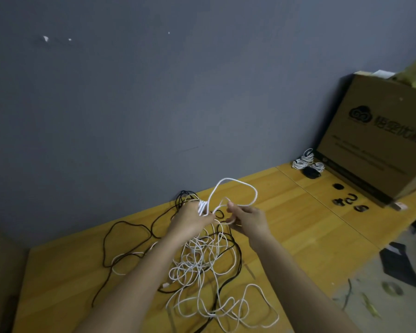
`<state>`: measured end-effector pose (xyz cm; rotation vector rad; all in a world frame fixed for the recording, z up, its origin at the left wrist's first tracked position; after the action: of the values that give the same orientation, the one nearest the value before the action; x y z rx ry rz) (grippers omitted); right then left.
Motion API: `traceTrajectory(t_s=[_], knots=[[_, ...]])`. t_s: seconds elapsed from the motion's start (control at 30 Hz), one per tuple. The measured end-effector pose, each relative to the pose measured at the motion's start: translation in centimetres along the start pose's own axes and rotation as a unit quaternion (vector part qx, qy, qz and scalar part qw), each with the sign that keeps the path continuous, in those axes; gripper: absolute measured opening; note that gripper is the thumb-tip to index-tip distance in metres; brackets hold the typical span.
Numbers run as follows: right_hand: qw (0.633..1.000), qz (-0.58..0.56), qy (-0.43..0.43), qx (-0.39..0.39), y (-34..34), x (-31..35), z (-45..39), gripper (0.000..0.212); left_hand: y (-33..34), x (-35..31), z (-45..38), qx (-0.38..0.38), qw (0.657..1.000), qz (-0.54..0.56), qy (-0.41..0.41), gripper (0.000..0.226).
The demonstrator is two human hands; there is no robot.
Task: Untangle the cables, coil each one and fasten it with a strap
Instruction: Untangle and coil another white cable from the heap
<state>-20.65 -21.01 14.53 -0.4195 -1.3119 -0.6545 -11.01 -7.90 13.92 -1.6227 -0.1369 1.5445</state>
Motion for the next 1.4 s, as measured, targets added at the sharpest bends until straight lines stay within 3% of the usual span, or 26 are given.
traceTrajectory(t_s=[0.1, 0.17, 0.27, 0.33, 0.5, 0.63, 0.77, 0.83, 0.93, 1.07, 1.13, 1.17, 1.23, 1.3, 1.4], knots=[[0.998, 0.043, -0.029, -0.018, -2.1, -0.4, -0.2, 0.014, -1.9, 2.0, -0.8, -0.036, 0.999, -0.012, -0.017, 0.022], [0.986, 0.146, -0.075, -0.021, -3.6, -0.8, -0.9, 0.015, -3.0, 3.3, -1.4, -0.072, 0.996, -0.026, -0.036, 0.024], [0.909, 0.379, -0.169, -0.038, -4.8, -1.1, -2.0, 0.019, -3.4, 3.9, -1.6, -0.075, 0.995, -0.045, -0.037, 0.027], [0.877, 0.436, -0.199, -0.039, -4.6, -0.8, -2.6, 0.021, -3.0, 3.7, -1.7, -0.041, 0.997, -0.063, -0.019, 0.032], [0.892, 0.402, -0.207, 0.012, -2.7, 0.7, -2.6, 0.029, -2.2, 2.6, -1.6, 0.022, 0.996, -0.083, 0.001, 0.051], [0.873, 0.383, -0.3, 0.016, -1.5, 1.1, -1.3, 0.028, -2.1, 1.3, -1.5, 0.023, 0.996, -0.076, 0.036, 0.054], [0.878, 0.351, -0.267, 0.186, 0.4, 0.9, -0.1, 0.042, -1.7, -1.4, -0.1, 0.091, 0.989, 0.019, 0.116, 0.055], [0.89, 0.311, -0.26, 0.208, 0.7, 0.6, -0.1, 0.028, -1.8, -2.6, 0.7, 0.139, 0.98, 0.109, 0.096, 0.059], [0.913, 0.273, -0.28, 0.12, 0.1, 0.5, -0.5, 0.019, -2.3, -3.5, 1.4, 0.18, 0.967, 0.178, 0.032, 0.046], [0.839, 0.313, -0.444, -0.042, -0.6, 2.7, -0.3, 0.02, -2.6, -3.6, 2.3, 0.25, 0.964, 0.089, 0.022, 0.057], [0.826, 0.303, -0.47, -0.065, -0.6, 4.1, -0.4, 0.025, -2.5, -4.0, 2.9, 0.285, 0.953, 0.096, 0.034, 0.056], [0.832, 0.298, -0.465, -0.056, -0.5, 4.5, -0.6, 0.022, -2.6, -4.4, 3.2, 0.294, 0.948, 0.114, 0.047, 0.054], [0.879, 0.258, -0.4, 0.024, -0.2, 4.1, -1.1, 0.009, -2.8, -5.4, 3.7, 0.3, 0.935, 0.173, 0.074, 0.051], [0.926, 0.199, -0.302, 0.11, 0.2, 2.6, -1.2, 0.018, -3.2, -6.5, 3.6, 0.27, 0.931, 0.226, 0.095, 0.048], [0.939, 0.199, -0.239, 0.145, 0.4, -0.2, -1.0, 0.025, -3.4, -7.6, 2.8, 0.195, 0.937, 0.272, 0.101, 0.044]])
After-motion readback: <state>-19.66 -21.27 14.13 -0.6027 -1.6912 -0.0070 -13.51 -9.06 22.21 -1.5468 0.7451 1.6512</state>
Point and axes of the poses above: each hand's wrist, its own z-axis away from the middle knuckle, its own y-axis out of the palm, x = y × z, the point moved 2 cm from there along -z, towards the middle knuckle, and after that the axes turned 6 degrees about -y, right-handed, at the moved point
